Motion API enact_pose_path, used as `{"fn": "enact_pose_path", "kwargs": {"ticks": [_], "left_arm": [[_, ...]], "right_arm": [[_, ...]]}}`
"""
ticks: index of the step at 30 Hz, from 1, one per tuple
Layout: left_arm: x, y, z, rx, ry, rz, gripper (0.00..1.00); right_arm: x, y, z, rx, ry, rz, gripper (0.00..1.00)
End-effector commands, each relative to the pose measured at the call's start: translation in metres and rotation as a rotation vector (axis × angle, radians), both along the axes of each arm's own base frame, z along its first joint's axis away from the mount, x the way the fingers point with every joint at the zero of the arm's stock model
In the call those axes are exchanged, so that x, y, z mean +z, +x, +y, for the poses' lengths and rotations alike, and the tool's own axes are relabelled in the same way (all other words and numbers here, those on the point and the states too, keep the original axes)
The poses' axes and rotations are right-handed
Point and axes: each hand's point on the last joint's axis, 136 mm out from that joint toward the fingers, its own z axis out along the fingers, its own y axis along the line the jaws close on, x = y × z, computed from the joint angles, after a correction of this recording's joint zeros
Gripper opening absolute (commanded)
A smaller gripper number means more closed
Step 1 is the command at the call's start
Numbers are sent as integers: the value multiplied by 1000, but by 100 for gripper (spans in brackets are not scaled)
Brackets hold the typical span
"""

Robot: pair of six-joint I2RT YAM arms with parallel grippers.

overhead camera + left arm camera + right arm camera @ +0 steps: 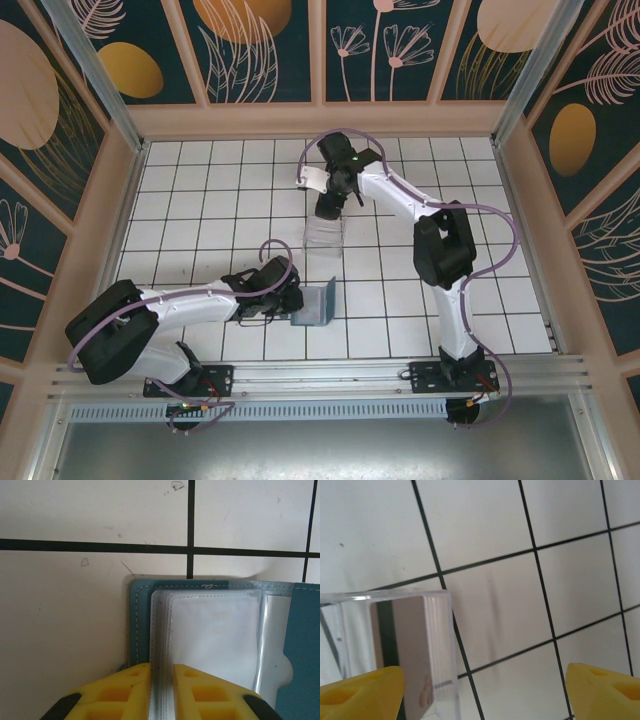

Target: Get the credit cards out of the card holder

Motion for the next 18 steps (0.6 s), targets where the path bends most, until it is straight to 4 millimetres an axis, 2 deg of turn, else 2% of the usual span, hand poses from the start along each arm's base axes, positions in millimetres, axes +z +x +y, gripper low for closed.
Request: {"fn": "enact_pose_path", "kwargs": {"ticks": [1, 5, 12, 18], "left_arm": [[-12, -11, 17, 11, 70, 38, 19], [-11, -11, 17, 10, 69, 39, 19], [-9, -11, 17, 8, 69, 36, 19], [-7, -10, 17, 15, 66, 32, 19]], "right_arm": [[0, -16, 5, 15, 24, 66, 85], [-18, -10, -3, -15, -35, 64, 87], [-25, 6, -8, -45, -45, 38, 88], [-30, 4, -7, -30, -46, 71, 88]]}}
